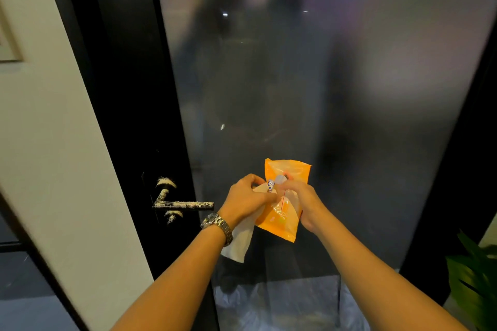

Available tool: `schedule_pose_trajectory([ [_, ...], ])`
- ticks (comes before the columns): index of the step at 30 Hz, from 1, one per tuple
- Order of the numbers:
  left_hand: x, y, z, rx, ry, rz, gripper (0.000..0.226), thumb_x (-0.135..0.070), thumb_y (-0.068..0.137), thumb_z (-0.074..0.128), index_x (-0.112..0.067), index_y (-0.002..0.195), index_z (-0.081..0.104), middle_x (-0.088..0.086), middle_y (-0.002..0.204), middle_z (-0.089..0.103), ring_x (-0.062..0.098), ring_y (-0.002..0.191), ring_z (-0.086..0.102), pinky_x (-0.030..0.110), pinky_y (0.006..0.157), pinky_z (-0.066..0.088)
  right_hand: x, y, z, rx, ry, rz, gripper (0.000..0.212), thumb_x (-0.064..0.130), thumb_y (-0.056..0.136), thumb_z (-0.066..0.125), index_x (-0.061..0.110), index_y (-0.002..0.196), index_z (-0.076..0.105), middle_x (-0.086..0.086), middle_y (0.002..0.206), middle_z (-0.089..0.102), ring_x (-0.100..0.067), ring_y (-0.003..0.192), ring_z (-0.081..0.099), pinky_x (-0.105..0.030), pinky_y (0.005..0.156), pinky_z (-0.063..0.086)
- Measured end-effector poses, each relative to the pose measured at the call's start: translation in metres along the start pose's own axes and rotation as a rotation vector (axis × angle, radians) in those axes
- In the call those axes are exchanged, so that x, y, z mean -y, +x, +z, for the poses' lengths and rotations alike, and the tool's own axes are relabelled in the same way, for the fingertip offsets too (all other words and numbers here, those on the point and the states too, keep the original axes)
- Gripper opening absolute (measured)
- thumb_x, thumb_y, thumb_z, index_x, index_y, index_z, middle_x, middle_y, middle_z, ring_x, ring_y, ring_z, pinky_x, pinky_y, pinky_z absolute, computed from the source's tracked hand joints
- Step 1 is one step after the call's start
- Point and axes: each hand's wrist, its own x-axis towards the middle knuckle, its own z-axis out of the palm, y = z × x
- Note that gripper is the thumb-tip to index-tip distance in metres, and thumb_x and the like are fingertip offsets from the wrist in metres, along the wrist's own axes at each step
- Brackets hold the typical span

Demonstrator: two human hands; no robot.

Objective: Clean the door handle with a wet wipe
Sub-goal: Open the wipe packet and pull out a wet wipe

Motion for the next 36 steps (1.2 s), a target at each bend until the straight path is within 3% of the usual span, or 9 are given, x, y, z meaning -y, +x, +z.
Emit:
schedule_pose_trajectory([
  [3, 0.003, 0.002, 0.001, -0.032, 0.034, 0.015, 0.038, -0.035, 0.075, 0.070, -0.021, 0.104, 0.049, -0.002, 0.099, 0.053, 0.012, 0.087, 0.053, 0.018, 0.061, 0.042, 0.001, -0.003, -0.001, 0.124, 0.041, 0.000, 0.032, 0.026, 0.084, 0.060, 0.028, 0.115, 0.051, -0.009, 0.115, 0.060, -0.030, 0.105, 0.059, -0.047, 0.092, 0.047],
  [8, 0.007, 0.003, 0.005, -0.241, 0.157, 0.080, 0.037, -0.050, 0.078, 0.062, -0.018, 0.087, 0.044, -0.005, 0.074, 0.052, 0.012, 0.070, 0.054, 0.024, 0.060, 0.045, -0.001, -0.005, 0.005, 0.186, 0.084, -0.006, 0.033, 0.046, 0.089, 0.050, 0.025, 0.114, 0.053, -0.007, 0.106, 0.065, -0.026, 0.099, 0.062, -0.045, 0.090, 0.048],
  [12, 0.003, -0.001, 0.006, -0.302, 0.188, 0.112, 0.042, -0.050, 0.078, 0.063, -0.022, 0.095, 0.037, -0.006, 0.083, 0.053, 0.010, 0.069, 0.054, 0.019, 0.053, 0.042, -0.001, -0.001, 0.008, 0.119, 0.072, -0.026, 0.040, 0.051, 0.089, 0.047, 0.026, 0.120, 0.050, -0.008, 0.113, 0.064, -0.027, 0.103, 0.062, -0.047, 0.093, 0.049],
  [14, 0.002, -0.002, 0.006, -0.317, 0.232, 0.223, 0.043, -0.052, 0.080, 0.059, -0.025, 0.105, 0.037, -0.008, 0.096, 0.052, 0.010, 0.078, 0.057, 0.021, 0.062, 0.050, -0.001, 0.000, 0.008, 0.073, 0.063, -0.039, 0.033, 0.045, 0.092, 0.047, 0.023, 0.115, 0.053, -0.009, 0.106, 0.065, -0.027, 0.098, 0.063, -0.046, 0.091, 0.050],
  [17, 0.008, 0.002, 0.001, -0.231, 0.402, 0.416, 0.041, -0.044, 0.085, 0.056, -0.030, 0.122, 0.044, -0.005, 0.113, 0.046, 0.013, 0.096, 0.055, 0.023, 0.074, 0.049, -0.004, 0.003, 0.005, 0.027, 0.018, -0.013, 0.033, 0.040, 0.092, 0.049, 0.019, 0.117, 0.055, -0.012, 0.109, 0.066, -0.030, 0.100, 0.065, -0.048, 0.094, 0.050],
  [22, 0.026, 0.007, -0.005, -0.191, 0.245, 0.506, 0.008, -0.022, 0.080, 0.068, -0.025, 0.088, 0.068, -0.008, 0.105, 0.054, 0.012, 0.101, 0.053, 0.024, 0.080, 0.043, -0.011, 0.005, 0.004, -0.039, -0.004, 0.046, 0.039, 0.041, 0.094, 0.049, 0.016, 0.125, 0.048, -0.013, 0.117, 0.063, -0.032, 0.104, 0.063, -0.053, 0.097, 0.046],
  [26, 0.037, 0.007, -0.009, -0.158, 0.232, 0.600, 0.010, -0.023, 0.079, 0.069, -0.024, 0.089, 0.073, -0.006, 0.103, 0.065, 0.010, 0.098, 0.059, 0.031, 0.087, 0.051, -0.012, 0.007, 0.005, -0.122, 0.032, 0.038, 0.042, 0.038, 0.096, 0.045, 0.012, 0.128, 0.048, -0.015, 0.119, 0.063, -0.033, 0.104, 0.063, -0.052, 0.096, 0.047],
  [32, 0.041, 0.002, -0.012, 0.006, 0.322, 0.548, 0.030, -0.047, 0.079, 0.063, -0.024, 0.098, 0.072, -0.010, 0.111, 0.060, 0.006, 0.099, 0.057, 0.026, 0.083, 0.051, -0.016, -0.002, 0.010, -0.185, 0.163, 0.048, 0.035, 0.039, 0.097, 0.042, 0.014, 0.120, 0.049, -0.013, 0.115, 0.061, -0.032, 0.102, 0.061, -0.049, 0.087, 0.048],
  [36, 0.044, 0.008, -0.006, 0.043, 0.258, 0.459, 0.026, -0.041, 0.083, 0.061, -0.020, 0.091, 0.073, -0.006, 0.106, 0.059, 0.011, 0.096, 0.057, 0.034, 0.082, 0.052, -0.028, -0.017, 0.013, -0.145, 0.155, 0.022, 0.032, 0.021, 0.085, 0.067, 0.009, 0.112, 0.055, -0.010, 0.100, 0.065, -0.030, 0.097, 0.063, -0.045, 0.082, 0.051],
])
